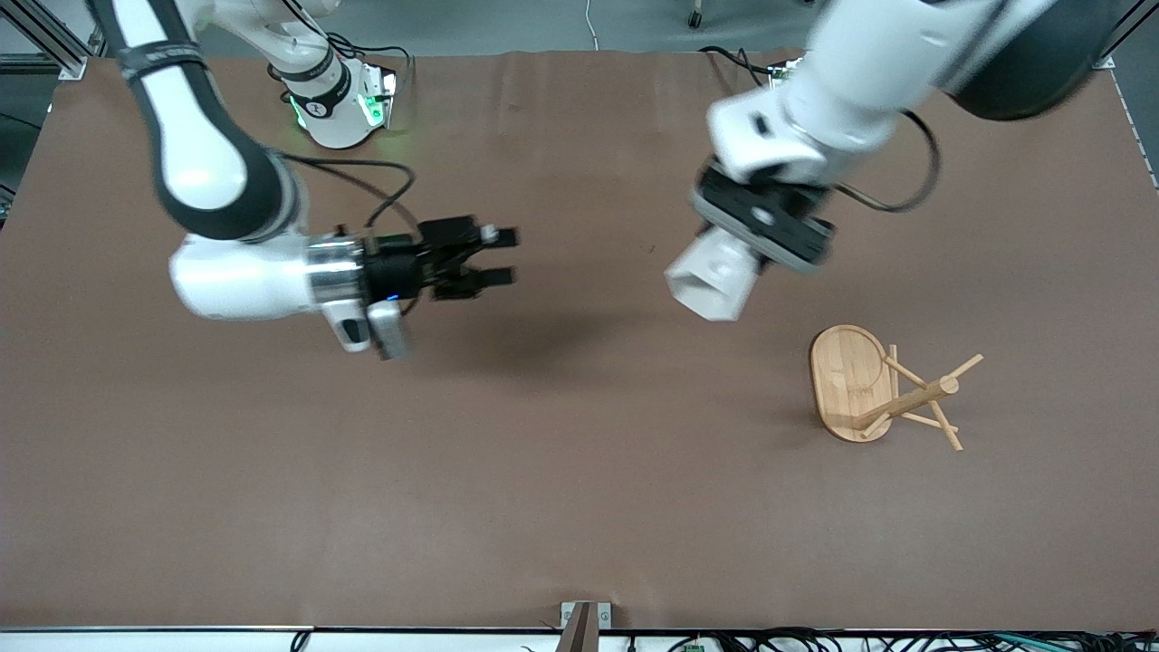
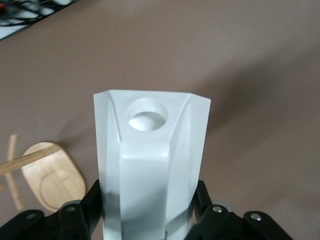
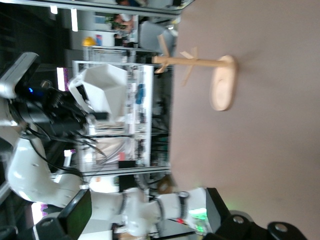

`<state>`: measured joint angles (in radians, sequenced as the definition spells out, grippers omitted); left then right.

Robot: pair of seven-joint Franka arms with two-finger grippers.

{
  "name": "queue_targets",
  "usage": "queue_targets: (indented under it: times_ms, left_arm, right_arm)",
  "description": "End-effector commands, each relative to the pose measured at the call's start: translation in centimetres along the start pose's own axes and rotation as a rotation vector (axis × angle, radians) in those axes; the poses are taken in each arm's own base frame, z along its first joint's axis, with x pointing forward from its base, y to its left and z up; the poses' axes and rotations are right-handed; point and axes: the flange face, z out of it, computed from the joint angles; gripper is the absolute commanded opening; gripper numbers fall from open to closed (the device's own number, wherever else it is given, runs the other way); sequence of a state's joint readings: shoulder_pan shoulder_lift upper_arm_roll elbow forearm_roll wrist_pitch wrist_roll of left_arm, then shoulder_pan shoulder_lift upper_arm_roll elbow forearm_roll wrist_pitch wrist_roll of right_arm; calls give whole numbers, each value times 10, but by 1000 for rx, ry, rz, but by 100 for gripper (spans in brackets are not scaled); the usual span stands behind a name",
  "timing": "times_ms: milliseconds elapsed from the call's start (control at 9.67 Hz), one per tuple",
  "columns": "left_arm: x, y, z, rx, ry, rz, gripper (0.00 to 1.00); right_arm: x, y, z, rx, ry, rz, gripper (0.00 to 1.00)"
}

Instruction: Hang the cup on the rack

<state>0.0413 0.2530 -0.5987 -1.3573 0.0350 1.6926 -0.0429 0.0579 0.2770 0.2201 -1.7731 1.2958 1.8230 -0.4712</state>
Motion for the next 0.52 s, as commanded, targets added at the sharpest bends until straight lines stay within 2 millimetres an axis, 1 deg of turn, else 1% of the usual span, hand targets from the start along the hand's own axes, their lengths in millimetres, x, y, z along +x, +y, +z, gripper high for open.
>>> queue_targets:
  times_ms: [0, 103, 207, 310, 414]
  left_arm:
    - [1, -37, 16, 11, -24, -90, 22]
    - [-1, -58, 15, 18, -24, -129, 22]
    - [-4, -76, 13, 28, -23, -159, 22]
    - [-9, -102, 13, 32, -33, -198, 22]
    - [-14, -118, 28, 34, -60, -225, 22]
  right_arm:
    - [-15, 37, -89, -166, -17, 27, 100]
    - [-22, 50, -138, -235, -8, 46, 100]
    - [-30, 57, -175, -317, 9, 54, 100]
    - [-37, 59, -207, -418, 13, 54, 100]
    - [-40, 51, -233, -508, 19, 40, 100]
